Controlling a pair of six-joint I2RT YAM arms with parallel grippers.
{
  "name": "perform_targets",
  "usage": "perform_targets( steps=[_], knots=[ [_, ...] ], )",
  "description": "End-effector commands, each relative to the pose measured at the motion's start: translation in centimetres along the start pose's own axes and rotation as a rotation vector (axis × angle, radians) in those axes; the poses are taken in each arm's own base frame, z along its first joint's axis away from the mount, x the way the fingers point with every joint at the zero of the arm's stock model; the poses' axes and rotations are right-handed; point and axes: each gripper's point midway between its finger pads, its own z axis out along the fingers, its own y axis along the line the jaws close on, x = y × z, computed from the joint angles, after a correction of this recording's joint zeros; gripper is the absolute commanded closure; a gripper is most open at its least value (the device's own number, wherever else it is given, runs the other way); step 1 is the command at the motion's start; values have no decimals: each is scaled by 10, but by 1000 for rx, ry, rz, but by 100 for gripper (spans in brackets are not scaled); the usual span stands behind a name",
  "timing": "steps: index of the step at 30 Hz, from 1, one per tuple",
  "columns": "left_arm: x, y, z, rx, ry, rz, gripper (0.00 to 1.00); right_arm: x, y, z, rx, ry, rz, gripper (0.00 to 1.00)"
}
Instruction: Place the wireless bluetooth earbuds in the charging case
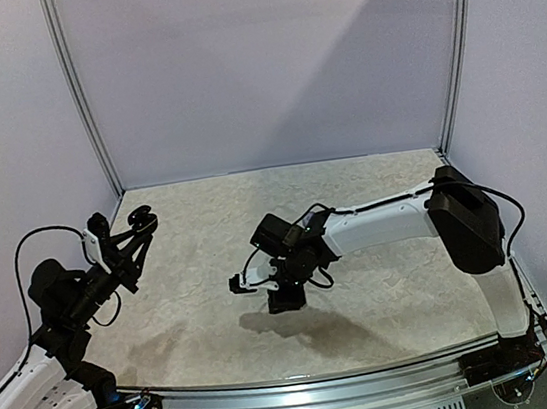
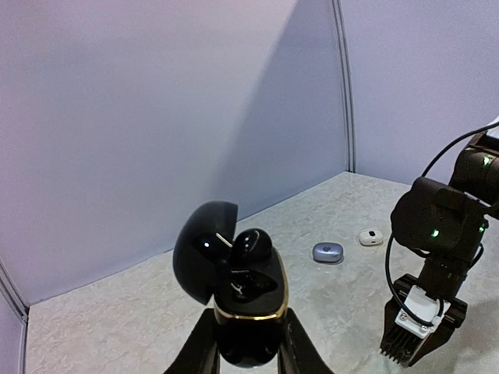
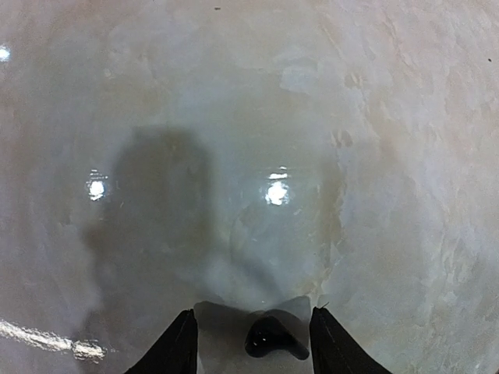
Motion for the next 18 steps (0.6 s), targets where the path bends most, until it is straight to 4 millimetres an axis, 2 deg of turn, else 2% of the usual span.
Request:
perform_targets(
  steps=[1,5,12,18],
  knots=[
    [9,1,-1,-3,23,6,100,-8,13,8,-80,-35,-40,50],
    [10,2,-1,-4,25,6,100,-11,23,10,-125,-33,-54,53],
    [10,1,-1,-1,24,5,100,19,32,9,-136,73,-43,61],
    [10,1,-1,1,26,2,100,27,31,-7,-104,95,-48,62]
  ],
)
